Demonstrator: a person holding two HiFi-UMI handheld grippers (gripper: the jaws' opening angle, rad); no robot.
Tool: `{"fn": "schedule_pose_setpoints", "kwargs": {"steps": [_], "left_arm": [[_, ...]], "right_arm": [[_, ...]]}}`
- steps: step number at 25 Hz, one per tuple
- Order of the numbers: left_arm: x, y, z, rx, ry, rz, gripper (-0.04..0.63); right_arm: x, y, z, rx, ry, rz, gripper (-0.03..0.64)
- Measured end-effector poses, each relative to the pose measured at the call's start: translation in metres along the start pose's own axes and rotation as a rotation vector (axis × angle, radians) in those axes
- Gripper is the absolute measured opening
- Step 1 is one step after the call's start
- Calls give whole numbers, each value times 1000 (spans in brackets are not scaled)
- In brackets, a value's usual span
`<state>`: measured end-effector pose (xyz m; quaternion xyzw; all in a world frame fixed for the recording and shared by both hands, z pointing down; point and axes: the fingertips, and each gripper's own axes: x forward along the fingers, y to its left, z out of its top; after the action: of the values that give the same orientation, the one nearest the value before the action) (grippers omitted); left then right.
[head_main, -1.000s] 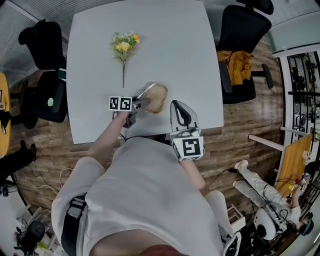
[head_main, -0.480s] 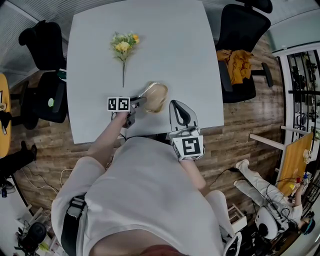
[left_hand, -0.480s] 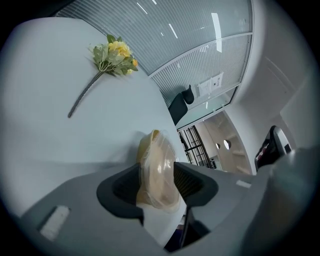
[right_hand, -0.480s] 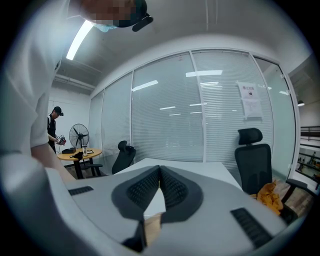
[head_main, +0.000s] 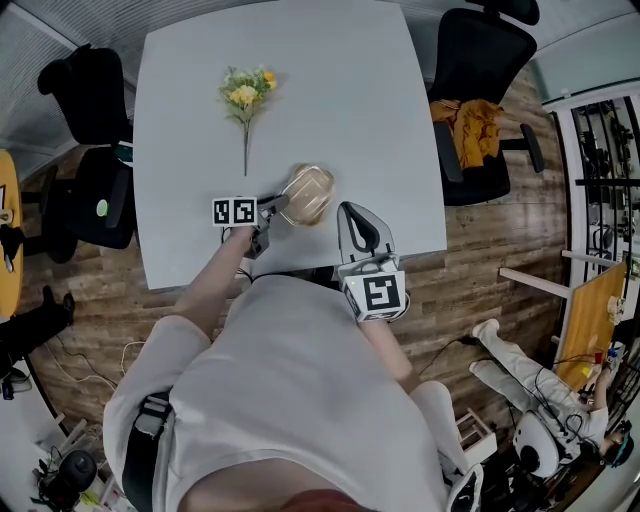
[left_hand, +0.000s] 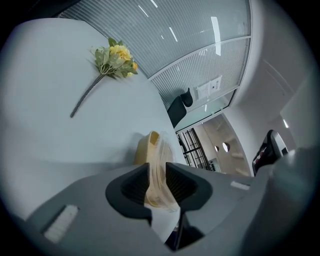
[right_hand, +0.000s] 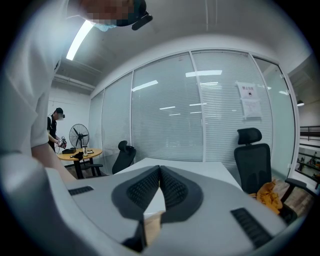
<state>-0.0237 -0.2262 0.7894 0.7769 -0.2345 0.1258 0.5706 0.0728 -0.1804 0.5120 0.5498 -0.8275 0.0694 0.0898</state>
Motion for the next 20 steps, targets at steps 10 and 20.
{"fn": "schedule_pose_setpoints", "kwargs": {"steps": [10, 20], "left_arm": [[-6, -13, 5, -14, -54, -46, 60], [-12, -28, 8, 12, -92, -56, 48]], "right_arm": [[-10, 0, 0, 1, -15, -14, 9], [-20, 2, 2, -1, -35, -20, 9]]}}
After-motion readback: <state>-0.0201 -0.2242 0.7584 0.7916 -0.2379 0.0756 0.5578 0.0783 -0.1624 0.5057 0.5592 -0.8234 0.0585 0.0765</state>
